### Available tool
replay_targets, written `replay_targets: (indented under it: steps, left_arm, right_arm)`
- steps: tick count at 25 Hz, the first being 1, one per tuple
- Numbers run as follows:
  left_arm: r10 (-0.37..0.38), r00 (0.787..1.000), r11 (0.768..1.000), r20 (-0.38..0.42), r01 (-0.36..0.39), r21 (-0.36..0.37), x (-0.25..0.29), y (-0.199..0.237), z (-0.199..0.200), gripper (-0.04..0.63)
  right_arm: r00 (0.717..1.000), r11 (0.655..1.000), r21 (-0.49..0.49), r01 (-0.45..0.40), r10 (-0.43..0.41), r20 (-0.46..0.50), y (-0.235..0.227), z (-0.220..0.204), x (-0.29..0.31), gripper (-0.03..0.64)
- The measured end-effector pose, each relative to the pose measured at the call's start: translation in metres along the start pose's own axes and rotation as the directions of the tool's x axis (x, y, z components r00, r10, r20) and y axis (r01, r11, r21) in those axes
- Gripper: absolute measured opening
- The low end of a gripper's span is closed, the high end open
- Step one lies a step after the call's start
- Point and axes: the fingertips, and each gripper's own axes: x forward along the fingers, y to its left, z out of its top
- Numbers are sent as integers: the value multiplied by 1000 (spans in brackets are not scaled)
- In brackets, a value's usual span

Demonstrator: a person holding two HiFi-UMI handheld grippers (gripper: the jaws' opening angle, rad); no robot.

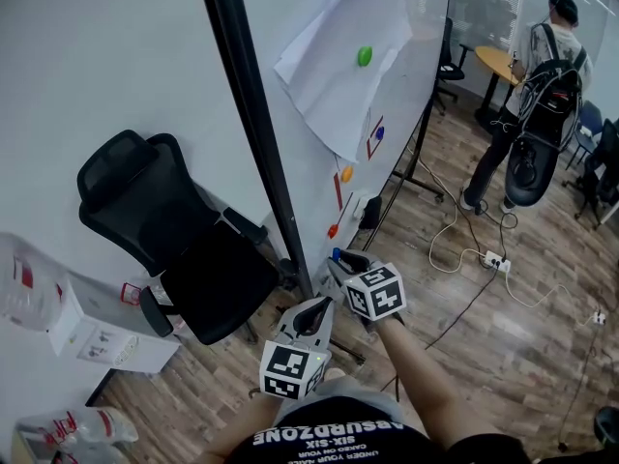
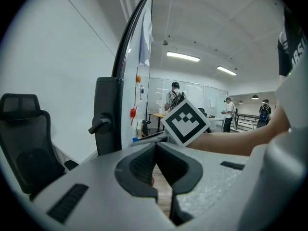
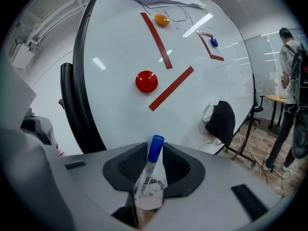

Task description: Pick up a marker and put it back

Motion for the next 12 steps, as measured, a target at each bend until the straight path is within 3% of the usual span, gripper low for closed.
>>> replay_targets:
  steps: [12]
  left_arm:
    - [2, 1000, 1000, 1, -2, 5, -4, 4, -1, 3]
  right_arm:
    - [1000, 999, 39, -1, 0, 25, 2, 1, -3, 75]
